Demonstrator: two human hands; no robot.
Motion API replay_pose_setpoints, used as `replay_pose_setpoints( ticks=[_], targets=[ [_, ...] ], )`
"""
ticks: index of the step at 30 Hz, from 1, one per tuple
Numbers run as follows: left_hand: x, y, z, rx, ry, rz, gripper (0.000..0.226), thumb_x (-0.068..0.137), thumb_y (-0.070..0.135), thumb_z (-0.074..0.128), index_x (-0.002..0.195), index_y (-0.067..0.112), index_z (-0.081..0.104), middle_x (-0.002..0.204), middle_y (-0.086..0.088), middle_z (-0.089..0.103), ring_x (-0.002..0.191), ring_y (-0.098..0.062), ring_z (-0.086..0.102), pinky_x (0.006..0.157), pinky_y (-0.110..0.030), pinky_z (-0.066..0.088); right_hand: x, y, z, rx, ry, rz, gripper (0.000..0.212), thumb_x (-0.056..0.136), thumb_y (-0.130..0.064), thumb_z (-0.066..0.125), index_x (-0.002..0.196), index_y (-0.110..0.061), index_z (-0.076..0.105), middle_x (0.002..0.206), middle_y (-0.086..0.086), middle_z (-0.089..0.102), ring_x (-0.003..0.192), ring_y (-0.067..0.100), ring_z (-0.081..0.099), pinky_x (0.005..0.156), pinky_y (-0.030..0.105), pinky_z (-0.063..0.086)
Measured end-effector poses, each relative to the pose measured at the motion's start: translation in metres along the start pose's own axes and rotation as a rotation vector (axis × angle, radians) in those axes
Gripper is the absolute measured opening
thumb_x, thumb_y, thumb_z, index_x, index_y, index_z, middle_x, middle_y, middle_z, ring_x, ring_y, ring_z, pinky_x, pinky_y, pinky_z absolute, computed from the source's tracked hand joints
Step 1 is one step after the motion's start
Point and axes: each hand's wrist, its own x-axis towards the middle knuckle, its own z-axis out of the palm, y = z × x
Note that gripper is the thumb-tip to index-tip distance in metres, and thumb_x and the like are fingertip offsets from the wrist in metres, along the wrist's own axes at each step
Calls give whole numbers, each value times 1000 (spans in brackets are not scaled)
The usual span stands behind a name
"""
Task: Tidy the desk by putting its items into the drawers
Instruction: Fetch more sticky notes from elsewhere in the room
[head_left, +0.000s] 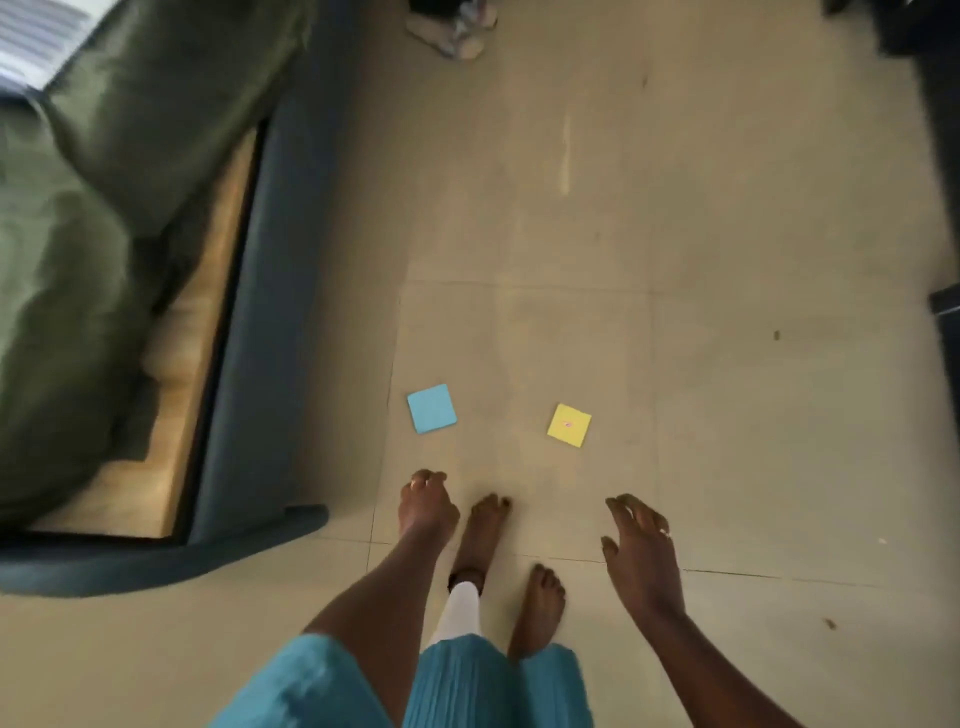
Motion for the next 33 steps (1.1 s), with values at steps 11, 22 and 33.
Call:
replay_pose_setpoints(
  ticks=[11,22,33],
  targets=[
    [318,-36,69,249,89,39,88,85,25,67,151,14,9,159,-10,5,143,-35,12,114,-41,26,263,60,179,-107,-238,201,44,85,-25,66,122,-3,54,128,17,47,123,35,41,93,40,42],
    [371,-41,76,116,117,-207,88,64,32,85,134,16,34,139,-19,30,131,-36,32,103,-46,36,332,61,212,-147,-244,276,87,59,-29,86,129,-9,40,128,17,38,123,40,34,95,45,38],
    [239,54,46,80,116,-140,35,99,9,37,133,-1,38,139,-26,37,131,-41,37,105,-40,34,187,73,115,628,-129,534,27,88,-14,63,112,-3,55,111,28,61,101,32,59,80,35,44]
  ],
)
